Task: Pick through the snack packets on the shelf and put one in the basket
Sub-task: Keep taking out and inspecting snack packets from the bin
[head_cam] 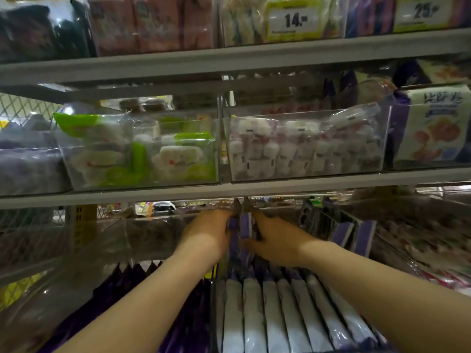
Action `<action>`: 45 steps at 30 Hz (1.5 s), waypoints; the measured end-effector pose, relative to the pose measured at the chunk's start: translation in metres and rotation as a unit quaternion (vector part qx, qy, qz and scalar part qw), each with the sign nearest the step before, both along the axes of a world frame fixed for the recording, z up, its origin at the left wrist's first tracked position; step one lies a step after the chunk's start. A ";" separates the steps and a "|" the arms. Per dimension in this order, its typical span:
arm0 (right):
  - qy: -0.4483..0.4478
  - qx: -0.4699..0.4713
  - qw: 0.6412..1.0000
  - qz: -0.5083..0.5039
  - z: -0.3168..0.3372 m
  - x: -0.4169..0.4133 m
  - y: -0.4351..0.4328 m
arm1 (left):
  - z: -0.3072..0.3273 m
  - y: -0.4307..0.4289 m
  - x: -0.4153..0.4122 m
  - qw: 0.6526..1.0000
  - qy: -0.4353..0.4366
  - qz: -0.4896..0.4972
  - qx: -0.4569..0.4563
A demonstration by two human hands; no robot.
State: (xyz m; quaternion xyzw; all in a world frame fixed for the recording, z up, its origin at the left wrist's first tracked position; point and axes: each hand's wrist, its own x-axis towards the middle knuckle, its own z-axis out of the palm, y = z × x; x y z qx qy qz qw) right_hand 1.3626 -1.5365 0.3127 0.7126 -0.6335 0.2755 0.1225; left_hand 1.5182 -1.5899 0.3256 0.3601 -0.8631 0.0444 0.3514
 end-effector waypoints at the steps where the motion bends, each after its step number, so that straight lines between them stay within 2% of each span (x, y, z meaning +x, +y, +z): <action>1: -0.007 -0.008 1.000 0.008 0.000 0.000 -0.002 | 0.001 0.000 0.000 1.000 0.008 -0.004 -0.002; 6: 0.101 0.013 0.995 -0.023 -0.013 -0.004 -0.008 | -0.005 -0.010 0.010 0.999 -0.024 0.005 0.023; 9: 0.115 0.011 0.993 -0.026 -0.011 -0.004 -0.010 | -0.004 -0.012 0.018 0.999 -0.032 0.002 0.021; 11: 0.109 -0.007 0.994 -0.015 -0.009 -0.002 -0.008 | -0.004 -0.010 0.022 0.998 -0.057 -0.011 0.036; 14: 0.049 -0.089 0.995 0.018 -0.016 -0.002 -0.004 | -0.002 -0.006 0.025 0.995 -0.091 -0.014 0.049; 16: 0.051 -0.104 0.993 0.016 -0.021 -0.002 -0.003 | -0.001 -0.006 0.023 0.992 -0.118 -0.005 0.037; 21: 0.077 0.021 0.997 0.024 -0.004 -0.012 0.003 | -0.004 -0.001 0.014 0.991 -0.131 0.006 -0.011; 24: 0.074 0.055 0.994 0.054 0.004 -0.014 0.015 | -0.005 0.011 0.004 0.985 -0.147 -0.026 -0.082; 26: 0.052 0.068 0.994 0.064 0.014 -0.020 0.028 | -0.005 0.012 -0.003 0.980 -0.177 -0.030 -0.088; 29: 0.121 0.077 0.990 -0.007 0.032 -0.038 0.050 | -0.005 0.007 -0.007 0.978 -0.190 -0.004 -0.088; 32: 0.212 0.116 0.967 -0.084 0.034 -0.050 0.061 | -0.010 0.003 -0.009 0.980 -0.181 0.006 -0.086; 38: 0.284 0.132 0.947 -0.064 0.007 -0.043 0.050 | -0.014 0.004 -0.009 0.986 -0.155 -0.004 -0.054; 45: 0.308 0.065 0.946 -0.070 -0.007 -0.043 0.046 | -0.016 0.005 -0.008 0.989 -0.142 -0.013 -0.047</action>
